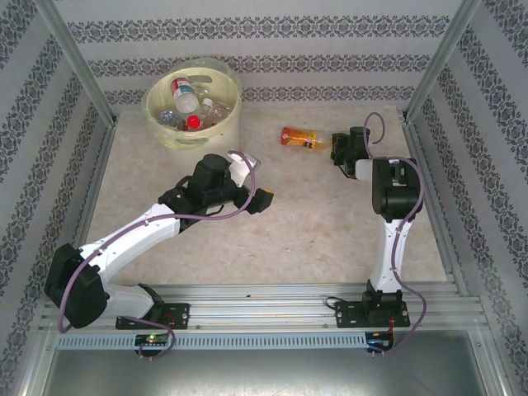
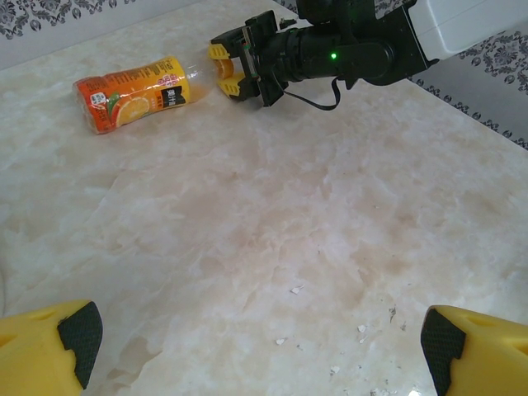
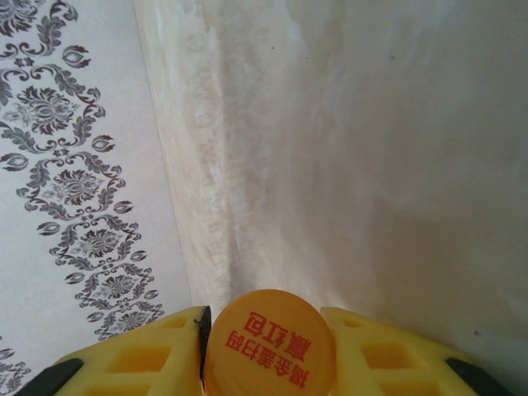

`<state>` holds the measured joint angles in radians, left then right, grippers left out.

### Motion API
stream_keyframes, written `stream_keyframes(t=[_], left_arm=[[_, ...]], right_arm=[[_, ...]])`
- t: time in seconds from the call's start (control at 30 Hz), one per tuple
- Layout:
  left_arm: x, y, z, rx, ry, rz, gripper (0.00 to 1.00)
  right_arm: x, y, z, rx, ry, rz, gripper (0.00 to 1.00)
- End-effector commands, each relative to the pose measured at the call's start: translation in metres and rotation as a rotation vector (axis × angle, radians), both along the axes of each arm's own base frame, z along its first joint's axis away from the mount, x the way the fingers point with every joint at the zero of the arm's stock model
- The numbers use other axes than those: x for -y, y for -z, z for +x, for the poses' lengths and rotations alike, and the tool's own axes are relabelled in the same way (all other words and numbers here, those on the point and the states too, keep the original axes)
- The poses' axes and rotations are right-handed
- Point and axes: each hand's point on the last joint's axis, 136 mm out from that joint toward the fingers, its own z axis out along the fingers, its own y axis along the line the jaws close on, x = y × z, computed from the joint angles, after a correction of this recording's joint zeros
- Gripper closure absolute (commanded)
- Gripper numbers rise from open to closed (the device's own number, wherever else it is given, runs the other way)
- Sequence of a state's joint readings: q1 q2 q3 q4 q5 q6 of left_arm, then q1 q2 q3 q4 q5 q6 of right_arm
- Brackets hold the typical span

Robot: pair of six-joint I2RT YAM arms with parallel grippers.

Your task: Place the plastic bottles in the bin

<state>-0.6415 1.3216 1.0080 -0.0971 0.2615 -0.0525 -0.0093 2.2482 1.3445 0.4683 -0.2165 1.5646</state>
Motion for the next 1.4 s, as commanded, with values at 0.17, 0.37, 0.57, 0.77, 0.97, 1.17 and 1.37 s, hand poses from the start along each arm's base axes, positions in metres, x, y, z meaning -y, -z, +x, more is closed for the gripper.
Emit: stream_keyframes(t=[0.17,0.37,0.57,0.77,0.97,1.17,1.37], left_arm=[[0.006,-0.002,-0.004,0.005,0.023,0.002,0.00],[0.010,0.000,-0.007,-0.015,0.050,-0.005,0.00],[0.017,-0.001,-0.019,-0.057,0.135,-0.001,0.00],[0.019,-0.007,-0.035,-0.078,0.221,0.014,0.00],[0.016,-0.016,-0.043,-0.101,0.249,0.049,0.00],[0.026,-0.025,-0.051,-0.134,0.312,0.012,0.00],[0.046,-0.020,-0.068,-0.190,0.427,-0.017,0.00]], right_arm=[[0.014,-0.035,-0.014,0.075,-0.036,-0.090,0.69],[0.016,-0.051,-0.048,0.106,-0.103,-0.123,0.73],[0.010,-0.072,-0.090,0.156,-0.224,-0.152,0.75],[-0.010,-0.093,-0.143,0.167,-0.396,-0.233,0.76],[-0.028,-0.119,-0.197,0.170,-0.560,-0.335,0.78],[-0.046,-0.156,-0.246,0.195,-0.714,-0.442,0.78],[-0.078,-0.194,-0.284,0.293,-0.857,-0.447,0.78]])
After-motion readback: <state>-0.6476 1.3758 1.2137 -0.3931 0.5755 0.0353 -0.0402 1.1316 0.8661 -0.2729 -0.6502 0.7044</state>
